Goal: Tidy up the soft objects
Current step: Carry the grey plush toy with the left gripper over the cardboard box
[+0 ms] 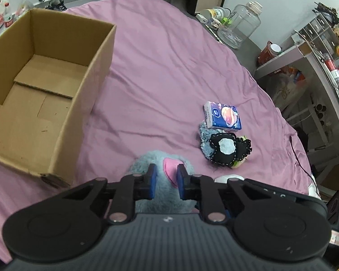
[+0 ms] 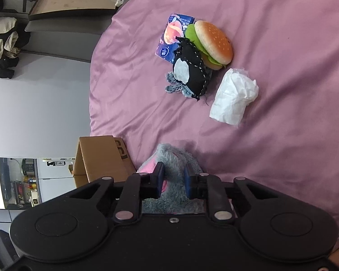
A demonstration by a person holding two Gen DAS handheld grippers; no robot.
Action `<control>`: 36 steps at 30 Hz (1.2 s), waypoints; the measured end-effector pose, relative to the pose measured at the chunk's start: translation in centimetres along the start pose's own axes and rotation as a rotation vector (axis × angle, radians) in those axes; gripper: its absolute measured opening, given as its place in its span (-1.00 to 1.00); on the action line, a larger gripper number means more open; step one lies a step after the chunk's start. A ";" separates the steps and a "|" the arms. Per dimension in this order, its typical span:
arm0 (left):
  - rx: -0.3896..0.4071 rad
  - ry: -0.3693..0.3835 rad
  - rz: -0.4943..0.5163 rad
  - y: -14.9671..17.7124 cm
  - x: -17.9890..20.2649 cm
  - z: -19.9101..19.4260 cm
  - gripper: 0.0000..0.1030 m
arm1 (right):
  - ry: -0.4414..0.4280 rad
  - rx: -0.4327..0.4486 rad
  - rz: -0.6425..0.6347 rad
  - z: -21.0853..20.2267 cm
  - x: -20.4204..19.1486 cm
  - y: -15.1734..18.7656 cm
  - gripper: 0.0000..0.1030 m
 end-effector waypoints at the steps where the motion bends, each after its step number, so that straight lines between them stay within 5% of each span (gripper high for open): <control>1: 0.001 -0.002 0.009 0.0 0.2 -0.1 -0.66 | -0.003 0.004 -0.006 -0.1 0.0 0.0 -0.68; 22: 0.048 0.090 0.090 -2.9 1.9 -7.5 -0.67 | -0.167 0.089 -0.024 -5.0 -5.1 1.9 -0.71; 36: 0.130 0.114 0.055 -6.6 -2.2 -12.9 -0.67 | -0.178 0.085 -0.137 -3.4 -12.7 4.4 -0.71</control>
Point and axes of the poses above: each gripper's, at about its wrist camera, not at the fingertips, and z roughly the way its jaws point, x to its right, y to its underside, the point moved 7 cm from there along z, roughly the way its jaws point, and after that the axes turned 6 degrees about -x, right-handed, at the moved point
